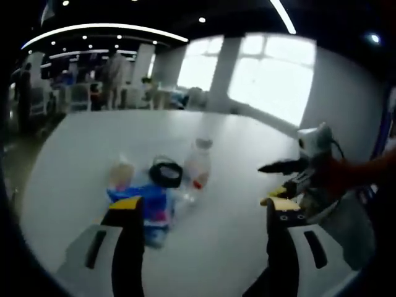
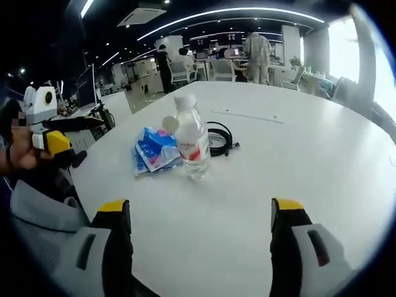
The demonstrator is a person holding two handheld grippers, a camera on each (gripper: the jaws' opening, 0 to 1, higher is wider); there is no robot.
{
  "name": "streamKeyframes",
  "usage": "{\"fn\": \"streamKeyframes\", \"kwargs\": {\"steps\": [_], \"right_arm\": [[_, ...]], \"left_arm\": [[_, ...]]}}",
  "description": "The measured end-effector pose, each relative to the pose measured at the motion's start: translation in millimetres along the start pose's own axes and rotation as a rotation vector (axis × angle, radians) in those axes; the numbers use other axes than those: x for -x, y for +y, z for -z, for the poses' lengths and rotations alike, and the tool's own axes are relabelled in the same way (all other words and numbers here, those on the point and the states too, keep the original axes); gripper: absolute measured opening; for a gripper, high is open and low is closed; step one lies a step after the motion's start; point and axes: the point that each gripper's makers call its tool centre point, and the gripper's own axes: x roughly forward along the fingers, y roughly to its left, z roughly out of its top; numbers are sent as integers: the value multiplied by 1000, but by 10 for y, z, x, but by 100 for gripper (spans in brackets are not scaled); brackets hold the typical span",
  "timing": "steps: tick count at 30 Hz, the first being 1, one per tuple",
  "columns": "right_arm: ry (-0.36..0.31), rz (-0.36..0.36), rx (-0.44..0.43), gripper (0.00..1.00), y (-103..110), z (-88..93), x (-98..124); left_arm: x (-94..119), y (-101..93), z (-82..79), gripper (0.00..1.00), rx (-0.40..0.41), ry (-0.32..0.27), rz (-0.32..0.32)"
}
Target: Arrange the tabletop items into an orderly group along one side of the table until the central work area is clear of visible clutter.
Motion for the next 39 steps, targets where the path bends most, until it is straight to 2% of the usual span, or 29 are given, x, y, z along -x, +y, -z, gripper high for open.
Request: {"fn": "streamKeyframes", "kwargs": {"steps": [5, 12, 16, 18, 21, 25, 32, 38, 39], "right_arm": [[-3, 4, -18, 94, -23, 36, 37], [-8, -4, -26, 93, 2, 42, 50], [-4, -19, -31, 92, 51, 36, 47], [3, -33, 1, 92, 102, 32, 46], [6, -39, -4, 92, 116, 40, 46], [9, -39, -12, 92, 112, 62, 60], [21, -37, -16, 91, 85, 131, 92], [18, -34, -37, 90, 56, 169, 110], [20, -33, -39, 90, 51, 179, 108]], "left_arm": [[-358, -55, -81, 79, -42, 15, 37], [-749, -15, -208, 82, -62, 16, 48], [-1003, 22, -148, 81, -82, 56, 54], [-1115, 13, -138, 81, -79, 62, 59], [-1315, 14, -98, 81, -66, 79, 60], [-1451, 9, 11, 81, -21, 108, 62], [-1638, 29, 145, 81, -16, 130, 61], [-1727, 62, 160, 77, -31, 133, 65], [-1732, 67, 161, 73, -37, 134, 64]]}}
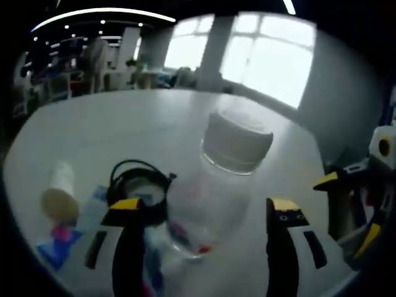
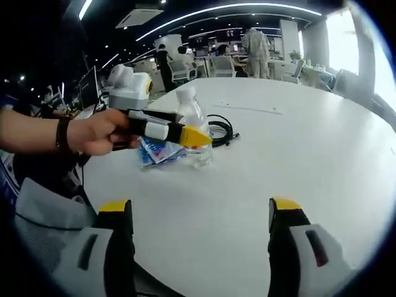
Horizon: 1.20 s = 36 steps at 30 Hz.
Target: Arrange the tabletop items into an orderly group along one side of the table until the central work area is clear of visible clutter.
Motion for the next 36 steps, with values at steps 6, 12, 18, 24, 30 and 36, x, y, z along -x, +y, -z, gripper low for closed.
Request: {"fn": "streamKeyframes", "kwargs": {"steps": [6, 12, 18, 24, 30, 36], "right_arm": [[7, -12, -5, 90, 32, 27, -25], [4, -16, -9, 90, 43, 20, -41], [13, -23, -5, 89, 65, 47, -47], [9, -19, -12, 88, 47, 51, -23], [10, -16, -21, 88, 22, 72, -18], [12, -30, -10, 88, 59, 76, -22]], "left_arm": [[-32, -5, 50, 47, -14, 10, 19], [16, 7, 66, 45, -12, 1, -2], [96, 101, 82, 43, 95, 4, -17], [200, 157, 113, 41, 109, 20, -40], [339, 208, -23, 40, 155, -21, -41], [502, 374, -158, 40, 160, -57, -68]]}}
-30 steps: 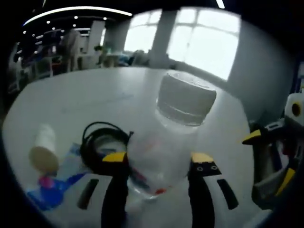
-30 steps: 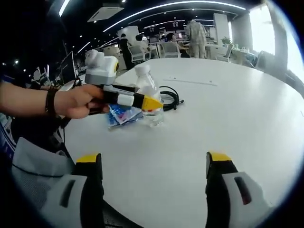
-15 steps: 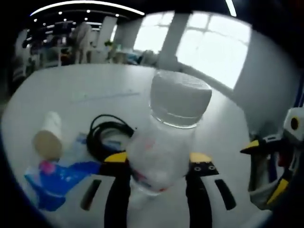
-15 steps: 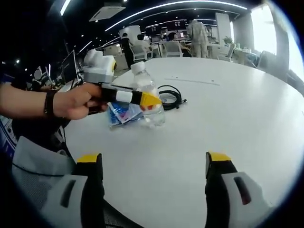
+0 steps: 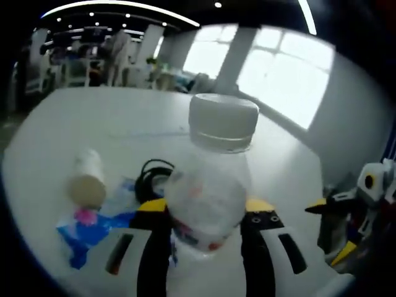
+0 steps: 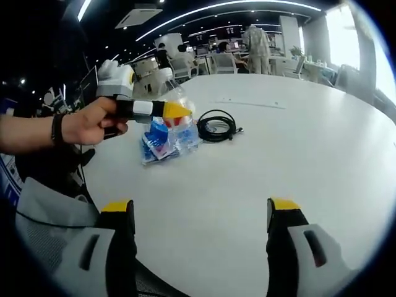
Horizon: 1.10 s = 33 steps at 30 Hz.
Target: Arrange the tabletop items into an orderly group along one side of the table until the central work area is clear of visible clutter.
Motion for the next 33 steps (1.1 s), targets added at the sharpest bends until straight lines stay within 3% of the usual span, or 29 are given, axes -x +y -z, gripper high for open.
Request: {"fn": "streamKeyframes", "kwargs": {"steps": [12, 21, 33], "right_arm": [[-2, -24, 19, 87, 70, -60, -52], [11, -42, 20, 87, 124, -23, -102], [16, -46, 12, 87, 118, -2, -118]], "left_arm": [[409, 534, -206, 40, -2, -41, -88], [682, 821, -491, 40, 21, -111, -126], [920, 1137, -675, 40, -10, -118, -176]]}}
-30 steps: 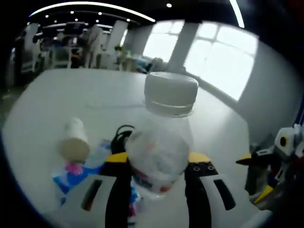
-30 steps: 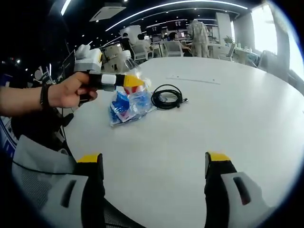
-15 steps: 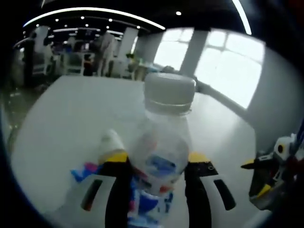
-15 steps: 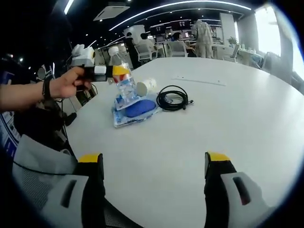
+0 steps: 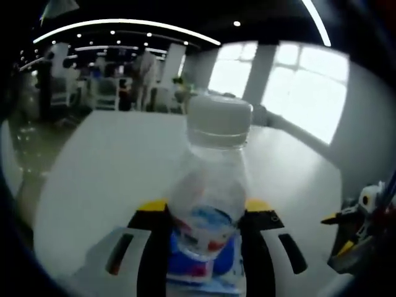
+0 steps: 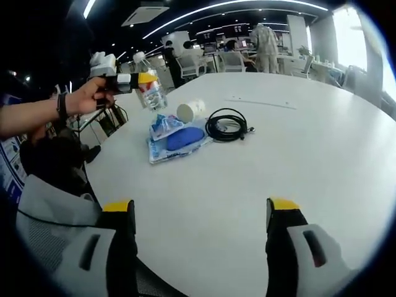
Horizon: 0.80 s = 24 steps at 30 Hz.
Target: Arrange the tabletop items into an orderly group along one side of the table until the central work area is clear of visible clutter.
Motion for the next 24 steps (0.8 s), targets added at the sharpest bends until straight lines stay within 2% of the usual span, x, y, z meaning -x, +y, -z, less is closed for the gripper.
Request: {"fn": "streamKeyframes", "kwargs": {"steps": [5, 10, 17, 24], "right_arm": [[1, 3, -5, 87, -12, 9, 8], [2, 5, -9, 86, -22, 25, 10], [7, 9, -14, 85, -33, 64, 20], [8, 16, -19, 85, -55, 59, 29]], "left_arm": [[96, 172, -61, 40, -10, -3, -26], [185, 351, -51, 40, -7, 0, -55], [311, 588, 57, 40, -7, 23, -98], [461, 822, 154, 40, 20, 22, -145]]}}
